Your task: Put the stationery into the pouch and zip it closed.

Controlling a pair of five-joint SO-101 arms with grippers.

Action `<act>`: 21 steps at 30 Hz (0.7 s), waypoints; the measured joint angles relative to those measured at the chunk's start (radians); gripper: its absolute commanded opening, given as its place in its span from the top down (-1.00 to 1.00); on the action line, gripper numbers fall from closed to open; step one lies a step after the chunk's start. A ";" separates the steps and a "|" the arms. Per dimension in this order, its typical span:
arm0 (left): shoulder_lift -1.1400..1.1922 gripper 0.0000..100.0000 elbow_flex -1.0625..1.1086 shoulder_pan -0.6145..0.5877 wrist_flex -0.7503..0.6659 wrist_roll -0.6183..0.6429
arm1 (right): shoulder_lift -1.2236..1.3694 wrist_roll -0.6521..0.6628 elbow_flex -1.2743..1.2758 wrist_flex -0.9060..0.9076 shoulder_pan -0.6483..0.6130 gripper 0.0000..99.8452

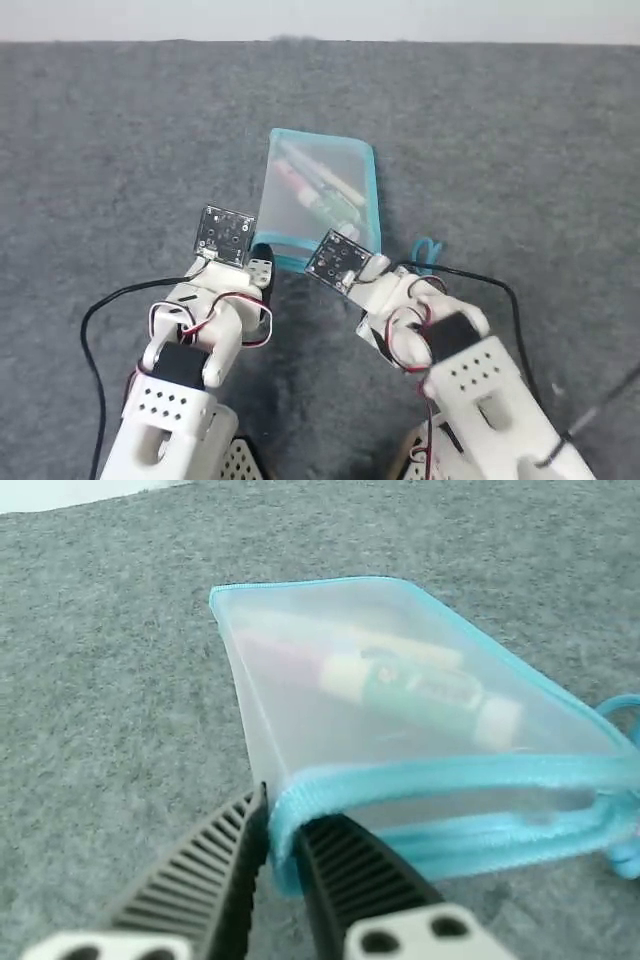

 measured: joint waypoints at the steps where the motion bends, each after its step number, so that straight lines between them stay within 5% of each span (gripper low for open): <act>1: 0.000 0.97 0.000 0.000 0.000 0.000 | 0.031 0.002 0.000 -0.021 0.000 0.43; 7: 0.000 0.97 0.000 0.000 0.000 0.000 | 0.144 0.066 0.000 -0.114 0.051 0.40; 15: 0.000 0.97 0.000 0.000 0.000 0.000 | 0.241 0.077 0.000 -0.201 0.091 1.00; 21: 0.000 0.97 0.000 -0.002 0.000 0.000 | 0.242 -0.055 -0.005 -0.242 0.094 0.99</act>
